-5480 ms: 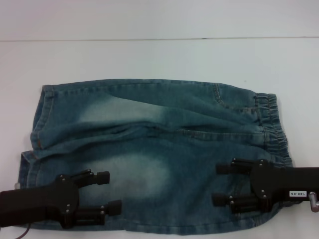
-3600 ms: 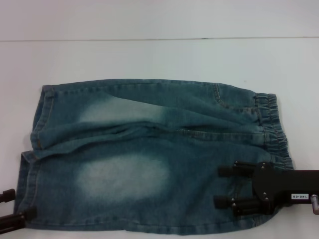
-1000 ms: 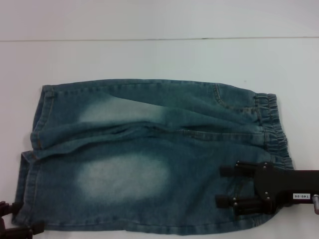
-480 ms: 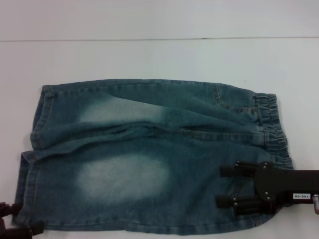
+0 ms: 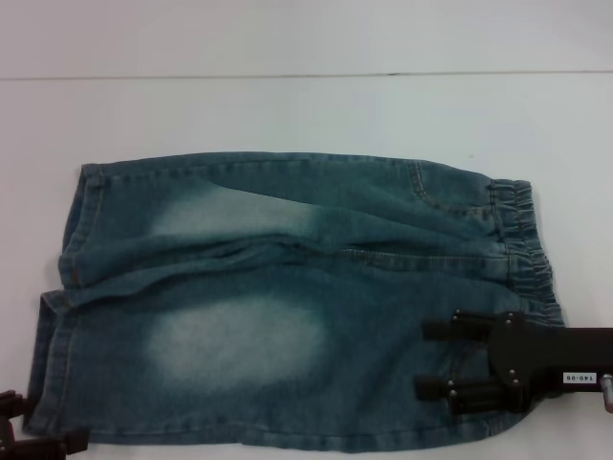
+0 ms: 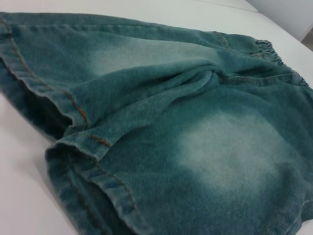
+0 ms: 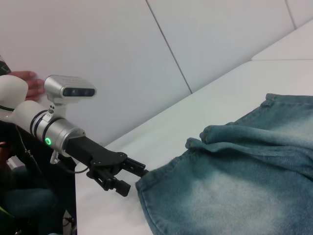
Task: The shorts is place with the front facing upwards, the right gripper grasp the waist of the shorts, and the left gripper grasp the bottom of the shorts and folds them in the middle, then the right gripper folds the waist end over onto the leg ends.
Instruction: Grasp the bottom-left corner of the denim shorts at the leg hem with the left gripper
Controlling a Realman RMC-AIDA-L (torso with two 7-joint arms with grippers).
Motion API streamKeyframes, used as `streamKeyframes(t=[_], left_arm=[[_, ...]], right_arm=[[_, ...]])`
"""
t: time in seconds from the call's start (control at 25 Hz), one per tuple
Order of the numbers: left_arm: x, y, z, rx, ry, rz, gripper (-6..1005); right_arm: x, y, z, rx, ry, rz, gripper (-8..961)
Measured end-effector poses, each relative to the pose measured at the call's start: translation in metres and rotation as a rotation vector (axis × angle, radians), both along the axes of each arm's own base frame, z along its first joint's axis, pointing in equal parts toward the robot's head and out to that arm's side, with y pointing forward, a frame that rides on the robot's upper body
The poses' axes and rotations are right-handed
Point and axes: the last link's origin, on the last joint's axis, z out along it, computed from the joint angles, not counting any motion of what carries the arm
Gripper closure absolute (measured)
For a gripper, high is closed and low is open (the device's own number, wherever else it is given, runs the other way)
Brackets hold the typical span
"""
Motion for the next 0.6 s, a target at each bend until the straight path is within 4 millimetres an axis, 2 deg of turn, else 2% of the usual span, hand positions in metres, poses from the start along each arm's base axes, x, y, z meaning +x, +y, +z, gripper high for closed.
streamKeyframes(t=[0.6], left_arm=[[0.011, 0.006, 0.001, -0.026, -0.035, -0.054, 87]], right_arm=[[0.000, 0.000, 0.000, 0.000, -0.001, 0.000, 9]])
